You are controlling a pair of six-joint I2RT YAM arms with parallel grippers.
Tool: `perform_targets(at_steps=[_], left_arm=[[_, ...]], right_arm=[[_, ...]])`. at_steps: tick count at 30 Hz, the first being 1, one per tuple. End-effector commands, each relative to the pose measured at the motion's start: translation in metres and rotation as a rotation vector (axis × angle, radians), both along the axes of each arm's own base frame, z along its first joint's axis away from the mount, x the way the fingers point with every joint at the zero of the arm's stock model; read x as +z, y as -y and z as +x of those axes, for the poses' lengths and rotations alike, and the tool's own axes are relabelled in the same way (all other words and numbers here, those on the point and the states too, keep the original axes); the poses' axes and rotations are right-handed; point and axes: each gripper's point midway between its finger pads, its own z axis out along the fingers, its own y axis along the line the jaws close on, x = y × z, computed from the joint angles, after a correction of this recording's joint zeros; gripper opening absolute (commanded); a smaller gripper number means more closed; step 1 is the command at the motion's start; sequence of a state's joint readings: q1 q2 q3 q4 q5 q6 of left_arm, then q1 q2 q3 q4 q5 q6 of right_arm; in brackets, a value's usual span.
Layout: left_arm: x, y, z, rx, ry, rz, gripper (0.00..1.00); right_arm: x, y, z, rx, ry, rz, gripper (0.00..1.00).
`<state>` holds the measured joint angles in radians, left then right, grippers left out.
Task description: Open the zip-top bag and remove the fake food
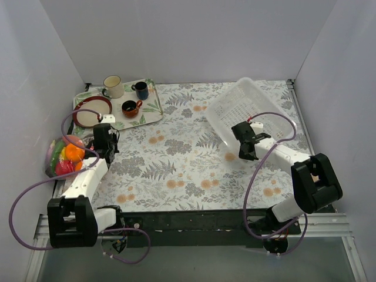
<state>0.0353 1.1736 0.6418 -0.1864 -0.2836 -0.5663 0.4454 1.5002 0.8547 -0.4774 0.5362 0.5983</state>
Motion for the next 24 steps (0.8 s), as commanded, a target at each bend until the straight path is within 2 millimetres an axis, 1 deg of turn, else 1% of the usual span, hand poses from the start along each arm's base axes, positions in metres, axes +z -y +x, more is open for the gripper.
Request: perform_targets(at_steps=[1,2,3,4,6,7,8,9,10,11,12,13,14,15,17,18,19,20,21,22,23,24], left_arm=[[0.022,0.04,-0.024,-0.171,-0.072,-0.143,0.0],[0.024,0.05,-0.032,-0.215,-0.097,-0.177,0.0],[0.037,0.051,-0.033,-0.232,-0.067,-0.171,0.0],[0.043,0.051,-0.033,-0.241,-0.049,-0.161,0.0],[0.051,0.045,-0.034,-0.222,-0.014,-0.124,0.0],[0.05,0.04,-0.033,-0.218,-0.012,-0.092,0.02],[0.054,0.034,-0.026,-0.204,0.021,-0.063,0.04],[0.052,0.021,-0.024,-0.154,0.022,-0.009,0.06],[0.039,0.014,-0.025,-0.137,-0.012,0.029,0.06],[0.038,0.007,-0.019,-0.119,-0.002,0.064,0.06],[0.034,-0.008,-0.021,-0.06,-0.017,0.127,0.06],[0.017,-0.015,-0.025,-0.039,-0.067,0.157,0.06],[0.015,-0.021,-0.022,-0.027,-0.065,0.2,0.07],[0.012,-0.03,-0.026,0.009,-0.08,0.241,0.07],[-0.001,-0.038,-0.031,0.021,-0.108,0.291,0.08],[-0.005,-0.04,-0.034,0.023,-0.118,0.307,0.08],[-0.005,-0.043,-0.036,0.034,-0.119,0.323,0.09],[-0.01,-0.044,-0.039,0.037,-0.12,0.333,0.09],[-0.01,-0.045,-0.04,0.035,-0.123,0.352,0.1],[-0.011,-0.048,-0.041,0.043,-0.125,0.369,0.12],[-0.011,-0.049,-0.04,0.048,-0.116,0.388,0.13],[-0.015,-0.052,-0.044,0.045,-0.135,0.417,0.13]], right_arm=[[-0.013,-0.018,-0.035,-0.021,-0.042,0.066,0.01],[-0.013,-0.021,-0.04,-0.029,-0.044,0.076,0.01],[-0.013,-0.029,-0.044,-0.005,-0.045,0.088,0.01],[-0.012,-0.032,-0.045,0.001,-0.042,0.093,0.01],[-0.004,-0.037,-0.041,0.007,-0.023,0.098,0.01],[0.0,-0.037,-0.038,0.009,-0.017,0.093,0.01],[0.014,-0.044,-0.025,0.012,0.019,0.106,0.01],[0.018,-0.043,-0.022,0.019,0.016,0.084,0.01],[0.027,-0.045,-0.016,0.022,0.03,0.082,0.01],[0.041,-0.052,-0.004,0.028,0.059,0.09,0.01],[0.049,-0.051,0.0,0.03,0.065,0.075,0.01],[0.057,-0.054,0.005,0.038,0.077,0.079,0.01],[0.063,-0.056,0.009,0.043,0.091,0.082,0.01],[0.077,-0.06,0.018,0.051,0.123,0.095,0.01],[0.089,-0.065,0.024,0.062,0.145,0.109,0.01],[0.099,-0.069,0.03,0.065,0.166,0.121,0.01],[0.105,-0.071,0.033,0.078,0.176,0.122,0.01],[0.106,-0.073,0.035,0.085,0.176,0.121,0.01],[0.109,-0.073,0.038,0.088,0.185,0.115,0.01],[0.116,-0.075,0.044,0.095,0.202,0.111,0.01],[0.112,-0.074,0.047,0.094,0.191,0.093,0.01],[0.114,-0.075,0.051,0.091,0.194,0.083,0.01]])
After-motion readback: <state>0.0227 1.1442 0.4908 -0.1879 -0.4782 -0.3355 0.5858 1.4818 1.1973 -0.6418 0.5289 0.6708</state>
